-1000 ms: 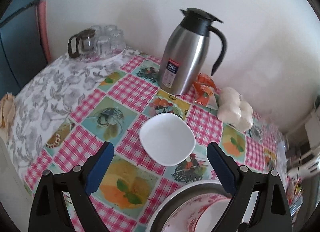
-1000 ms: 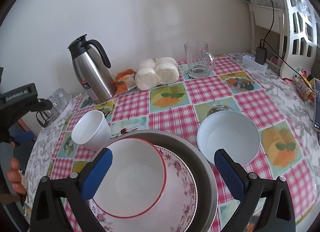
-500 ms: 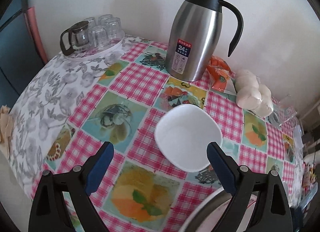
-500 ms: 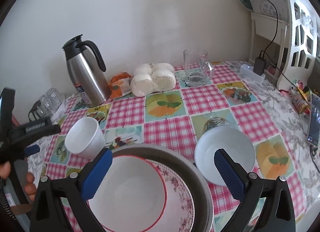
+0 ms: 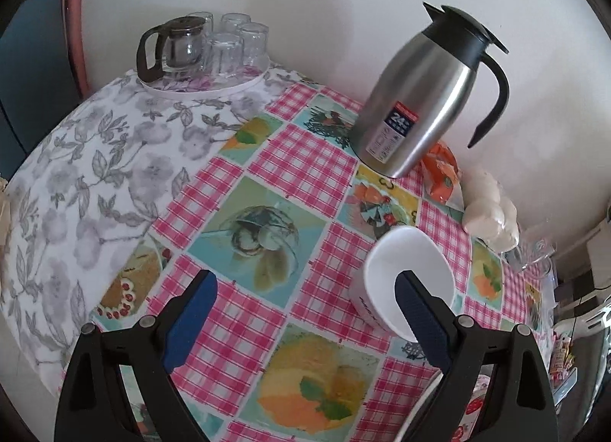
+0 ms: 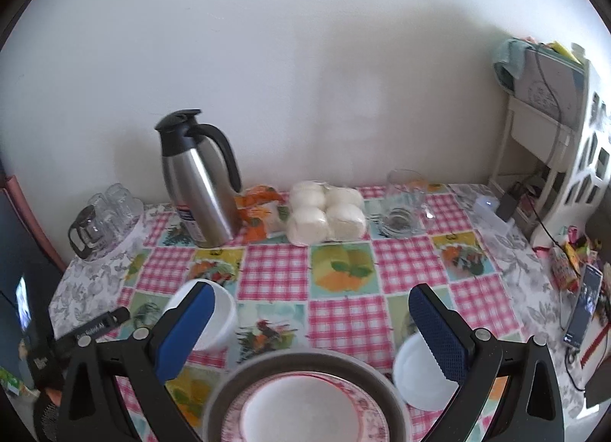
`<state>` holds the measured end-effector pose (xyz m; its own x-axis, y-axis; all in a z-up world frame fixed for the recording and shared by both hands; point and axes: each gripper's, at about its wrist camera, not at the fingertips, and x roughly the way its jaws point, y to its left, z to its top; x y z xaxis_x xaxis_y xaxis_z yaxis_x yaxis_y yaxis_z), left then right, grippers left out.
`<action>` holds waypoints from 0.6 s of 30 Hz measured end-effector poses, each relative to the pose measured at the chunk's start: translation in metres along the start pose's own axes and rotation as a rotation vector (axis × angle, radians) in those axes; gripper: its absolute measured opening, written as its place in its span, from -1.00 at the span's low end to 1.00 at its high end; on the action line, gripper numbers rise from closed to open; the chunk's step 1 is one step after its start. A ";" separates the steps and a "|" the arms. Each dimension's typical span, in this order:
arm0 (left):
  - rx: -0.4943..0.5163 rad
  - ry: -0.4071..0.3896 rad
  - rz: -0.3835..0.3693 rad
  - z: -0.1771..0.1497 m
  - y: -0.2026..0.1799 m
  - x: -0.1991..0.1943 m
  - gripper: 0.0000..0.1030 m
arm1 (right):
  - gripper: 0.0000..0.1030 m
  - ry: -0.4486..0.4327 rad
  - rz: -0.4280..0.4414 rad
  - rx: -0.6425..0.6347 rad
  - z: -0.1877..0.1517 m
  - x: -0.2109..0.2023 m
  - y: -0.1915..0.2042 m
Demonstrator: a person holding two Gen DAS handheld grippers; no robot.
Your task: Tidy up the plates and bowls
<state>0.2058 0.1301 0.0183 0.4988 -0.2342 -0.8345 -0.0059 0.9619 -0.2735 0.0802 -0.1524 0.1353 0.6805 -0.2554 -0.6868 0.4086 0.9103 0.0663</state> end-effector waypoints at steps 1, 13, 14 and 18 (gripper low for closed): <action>0.002 -0.005 0.003 0.000 0.001 0.000 0.83 | 1.00 0.005 0.000 -0.002 0.003 0.001 0.005; -0.099 -0.098 -0.056 0.003 0.023 0.007 0.98 | 0.99 0.102 -0.010 -0.150 0.016 0.049 0.070; -0.103 -0.079 -0.070 0.003 0.024 0.011 0.98 | 0.99 0.115 -0.013 -0.154 0.015 0.055 0.073; -0.127 -0.019 -0.120 0.004 0.026 0.024 0.98 | 0.91 0.186 0.000 -0.150 0.004 0.083 0.084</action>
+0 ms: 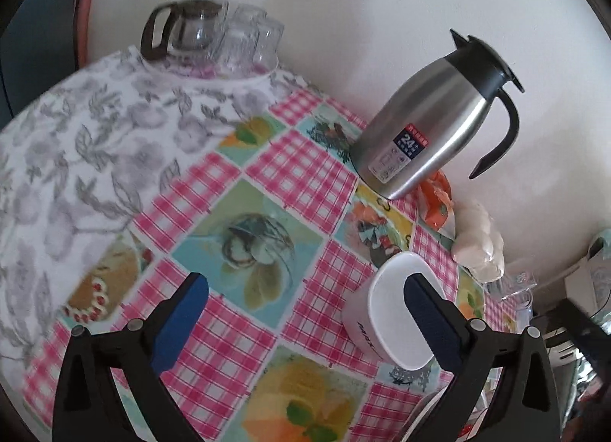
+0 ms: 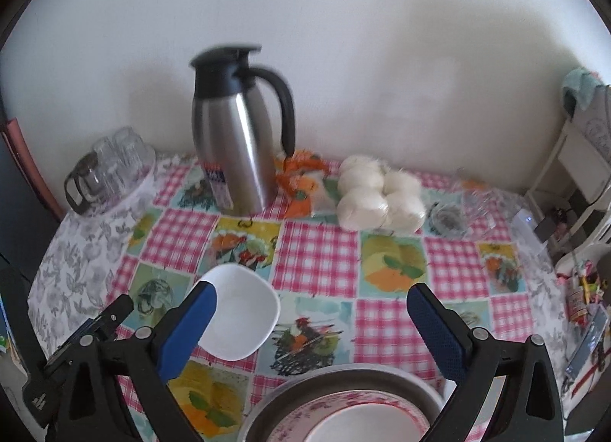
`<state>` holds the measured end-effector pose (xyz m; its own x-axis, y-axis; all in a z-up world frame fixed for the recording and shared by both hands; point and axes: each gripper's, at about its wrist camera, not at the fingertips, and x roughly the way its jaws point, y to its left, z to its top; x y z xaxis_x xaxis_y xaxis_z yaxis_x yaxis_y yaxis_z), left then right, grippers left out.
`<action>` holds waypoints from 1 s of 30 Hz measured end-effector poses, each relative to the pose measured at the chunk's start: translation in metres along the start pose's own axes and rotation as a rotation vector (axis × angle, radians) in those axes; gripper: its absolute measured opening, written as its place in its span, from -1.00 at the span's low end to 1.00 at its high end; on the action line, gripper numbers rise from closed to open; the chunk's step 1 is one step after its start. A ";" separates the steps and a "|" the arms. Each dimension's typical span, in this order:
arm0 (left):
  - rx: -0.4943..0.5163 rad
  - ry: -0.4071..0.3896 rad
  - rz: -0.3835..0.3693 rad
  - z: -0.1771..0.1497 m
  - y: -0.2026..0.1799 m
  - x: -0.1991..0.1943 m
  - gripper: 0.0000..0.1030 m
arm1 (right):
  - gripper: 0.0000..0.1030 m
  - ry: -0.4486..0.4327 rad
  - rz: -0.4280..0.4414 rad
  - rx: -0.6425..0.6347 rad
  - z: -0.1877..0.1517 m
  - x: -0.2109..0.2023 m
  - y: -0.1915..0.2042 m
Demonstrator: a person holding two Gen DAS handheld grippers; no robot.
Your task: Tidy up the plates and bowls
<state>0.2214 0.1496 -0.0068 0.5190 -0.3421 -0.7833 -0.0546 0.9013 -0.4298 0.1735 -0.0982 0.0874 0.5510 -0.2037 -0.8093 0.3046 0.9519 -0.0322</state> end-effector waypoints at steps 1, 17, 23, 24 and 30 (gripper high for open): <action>0.003 0.006 -0.004 -0.001 -0.002 0.002 0.98 | 0.84 0.022 0.005 0.005 -0.002 0.008 0.002; 0.026 0.124 -0.014 -0.018 -0.021 0.053 0.41 | -0.10 0.271 0.032 0.086 -0.039 0.113 0.025; 0.025 0.153 -0.039 -0.020 -0.023 0.065 0.06 | -0.43 0.303 0.053 0.078 -0.045 0.129 0.025; 0.026 0.158 -0.047 -0.020 -0.023 0.066 0.03 | -0.48 0.311 0.058 0.075 -0.046 0.131 0.026; 0.038 0.187 -0.059 -0.024 -0.027 0.071 -0.23 | -0.65 0.315 0.067 0.038 -0.050 0.132 0.035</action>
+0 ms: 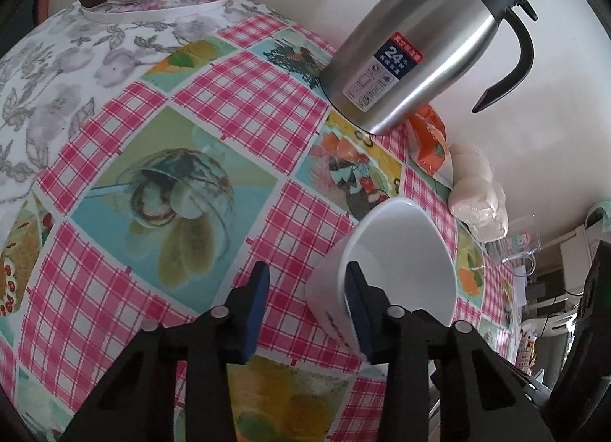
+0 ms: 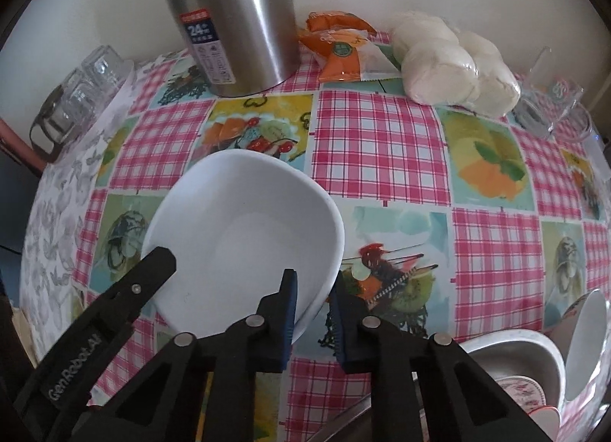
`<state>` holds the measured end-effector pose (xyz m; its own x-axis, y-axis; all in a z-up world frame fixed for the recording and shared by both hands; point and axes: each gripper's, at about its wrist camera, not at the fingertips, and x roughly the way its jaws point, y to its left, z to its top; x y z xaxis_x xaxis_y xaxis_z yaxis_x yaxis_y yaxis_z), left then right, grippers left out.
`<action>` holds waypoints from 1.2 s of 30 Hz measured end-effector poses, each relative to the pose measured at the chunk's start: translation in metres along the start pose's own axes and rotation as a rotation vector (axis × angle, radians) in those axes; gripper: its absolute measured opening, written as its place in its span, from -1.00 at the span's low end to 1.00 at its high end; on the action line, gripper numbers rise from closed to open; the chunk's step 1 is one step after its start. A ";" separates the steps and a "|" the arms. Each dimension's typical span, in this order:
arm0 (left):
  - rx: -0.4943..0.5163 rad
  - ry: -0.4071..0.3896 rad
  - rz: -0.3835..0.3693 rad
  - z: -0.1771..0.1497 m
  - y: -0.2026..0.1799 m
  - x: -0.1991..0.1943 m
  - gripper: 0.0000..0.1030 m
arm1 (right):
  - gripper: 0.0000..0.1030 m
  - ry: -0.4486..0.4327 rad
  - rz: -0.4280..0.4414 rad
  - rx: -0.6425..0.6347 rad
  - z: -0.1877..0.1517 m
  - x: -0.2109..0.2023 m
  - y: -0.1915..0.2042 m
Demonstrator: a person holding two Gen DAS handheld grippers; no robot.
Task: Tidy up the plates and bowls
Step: 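Close both grippers on the white square bowl's rim, then lift the square bowl with both grippers and carry it over the basin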
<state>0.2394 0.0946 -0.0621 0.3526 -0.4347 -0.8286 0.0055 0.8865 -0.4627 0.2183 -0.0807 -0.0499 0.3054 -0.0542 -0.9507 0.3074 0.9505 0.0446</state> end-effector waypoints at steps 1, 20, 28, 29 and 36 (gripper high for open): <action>-0.001 0.004 0.006 0.000 0.000 0.000 -0.24 | -0.65 0.001 0.006 -0.003 -0.001 0.000 0.001; -0.074 0.088 0.079 -0.014 0.021 0.001 -0.70 | -0.69 0.024 0.067 -0.053 -0.031 -0.006 0.021; -0.119 0.113 0.057 -0.024 0.031 -0.012 -0.70 | -0.69 0.029 0.094 -0.030 -0.049 -0.013 0.017; -0.116 0.112 0.057 -0.025 0.030 -0.015 -0.70 | -0.69 0.030 0.098 -0.029 -0.052 -0.015 0.016; -0.067 0.058 0.070 -0.031 0.018 -0.046 -0.70 | -0.69 -0.006 0.134 -0.024 -0.064 -0.039 0.014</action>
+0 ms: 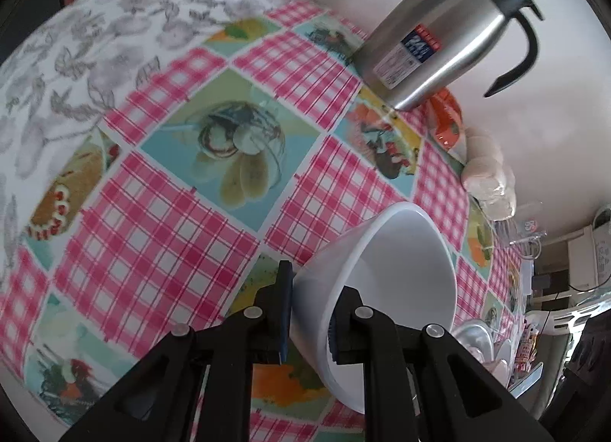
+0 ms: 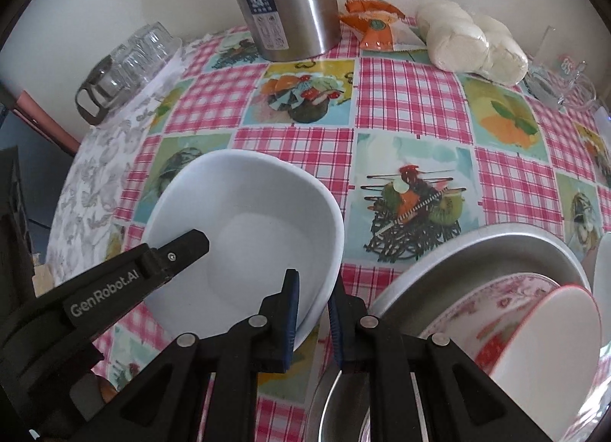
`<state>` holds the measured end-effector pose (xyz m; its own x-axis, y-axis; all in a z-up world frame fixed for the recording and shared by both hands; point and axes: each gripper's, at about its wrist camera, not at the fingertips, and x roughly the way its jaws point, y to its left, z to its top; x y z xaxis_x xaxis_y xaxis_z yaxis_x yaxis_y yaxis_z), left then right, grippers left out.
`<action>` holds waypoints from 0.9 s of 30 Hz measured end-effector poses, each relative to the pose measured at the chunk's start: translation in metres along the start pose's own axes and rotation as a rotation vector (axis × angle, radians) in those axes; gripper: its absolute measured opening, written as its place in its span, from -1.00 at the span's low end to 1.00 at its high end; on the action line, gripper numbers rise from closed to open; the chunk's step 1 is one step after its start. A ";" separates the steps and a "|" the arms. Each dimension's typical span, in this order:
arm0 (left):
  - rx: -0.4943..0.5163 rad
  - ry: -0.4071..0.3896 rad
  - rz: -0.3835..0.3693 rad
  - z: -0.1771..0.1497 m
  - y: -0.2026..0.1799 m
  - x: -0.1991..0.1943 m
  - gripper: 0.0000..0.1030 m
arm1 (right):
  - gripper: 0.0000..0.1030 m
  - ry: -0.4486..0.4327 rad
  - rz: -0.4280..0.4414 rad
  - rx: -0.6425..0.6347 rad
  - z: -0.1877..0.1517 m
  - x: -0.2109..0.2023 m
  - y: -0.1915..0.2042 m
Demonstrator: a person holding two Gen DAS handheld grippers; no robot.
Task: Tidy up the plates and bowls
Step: 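Lift the square bowl with both grippers and carry it over the basin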
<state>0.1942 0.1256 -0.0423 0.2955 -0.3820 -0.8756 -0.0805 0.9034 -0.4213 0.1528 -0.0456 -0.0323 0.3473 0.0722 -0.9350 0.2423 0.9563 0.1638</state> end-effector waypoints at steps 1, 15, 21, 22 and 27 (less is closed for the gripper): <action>0.003 -0.009 -0.003 -0.001 -0.001 -0.005 -0.70 | -0.69 -0.009 0.002 -0.002 -0.001 -0.004 0.000; 0.130 -0.133 -0.017 -0.030 -0.033 -0.072 -0.70 | -0.68 -0.181 0.069 0.031 -0.037 -0.074 -0.010; 0.209 -0.177 -0.032 -0.048 -0.061 -0.092 -0.70 | -0.68 -0.255 0.085 0.067 -0.055 -0.100 -0.025; 0.223 -0.183 -0.033 -0.050 -0.066 -0.095 -0.70 | -0.68 -0.268 0.089 0.073 -0.058 -0.104 -0.029; 0.287 -0.209 -0.023 -0.063 -0.095 -0.102 -0.70 | -0.68 -0.316 0.104 0.098 -0.068 -0.117 -0.050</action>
<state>0.1116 0.0668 0.0724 0.4848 -0.3815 -0.7870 0.1906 0.9243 -0.3306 0.0388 -0.0830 0.0471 0.6345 0.0621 -0.7705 0.2713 0.9155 0.2972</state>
